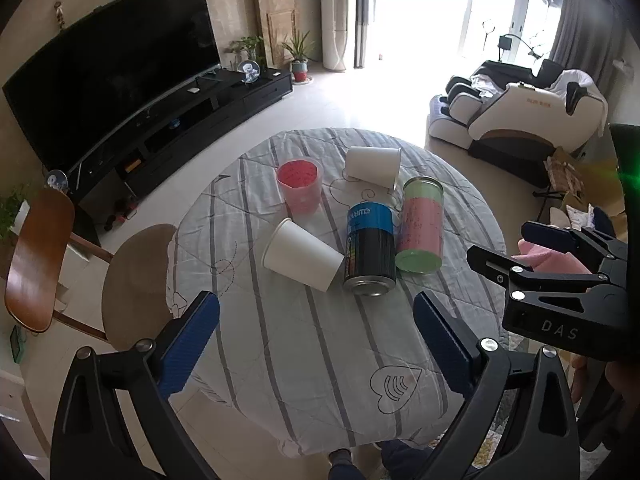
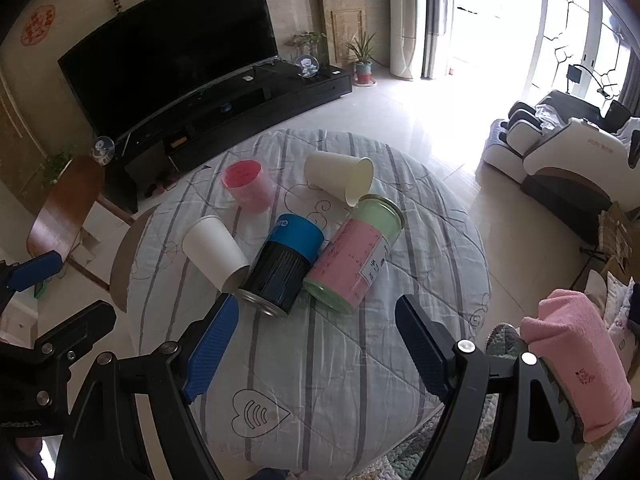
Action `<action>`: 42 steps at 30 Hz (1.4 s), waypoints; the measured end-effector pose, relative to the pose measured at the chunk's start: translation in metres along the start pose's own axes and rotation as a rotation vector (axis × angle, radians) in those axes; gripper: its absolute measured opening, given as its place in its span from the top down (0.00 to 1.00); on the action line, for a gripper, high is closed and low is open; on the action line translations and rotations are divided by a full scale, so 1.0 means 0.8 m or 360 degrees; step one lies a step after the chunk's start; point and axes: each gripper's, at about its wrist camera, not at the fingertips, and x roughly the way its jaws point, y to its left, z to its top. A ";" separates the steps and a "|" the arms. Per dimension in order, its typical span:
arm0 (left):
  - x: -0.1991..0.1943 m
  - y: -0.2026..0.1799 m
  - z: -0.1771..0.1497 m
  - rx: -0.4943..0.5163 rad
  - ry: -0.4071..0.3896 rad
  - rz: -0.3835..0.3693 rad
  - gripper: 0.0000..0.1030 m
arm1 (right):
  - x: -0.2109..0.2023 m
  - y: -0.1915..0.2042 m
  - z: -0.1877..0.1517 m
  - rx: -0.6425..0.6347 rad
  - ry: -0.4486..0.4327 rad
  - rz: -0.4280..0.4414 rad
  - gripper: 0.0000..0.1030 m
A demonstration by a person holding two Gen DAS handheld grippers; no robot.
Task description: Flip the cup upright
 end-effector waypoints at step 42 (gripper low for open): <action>-0.003 -0.034 0.005 0.0144 -0.0160 -0.0008 0.02 | 0.001 -0.016 -0.012 0.0079 0.0024 -0.0059 0.21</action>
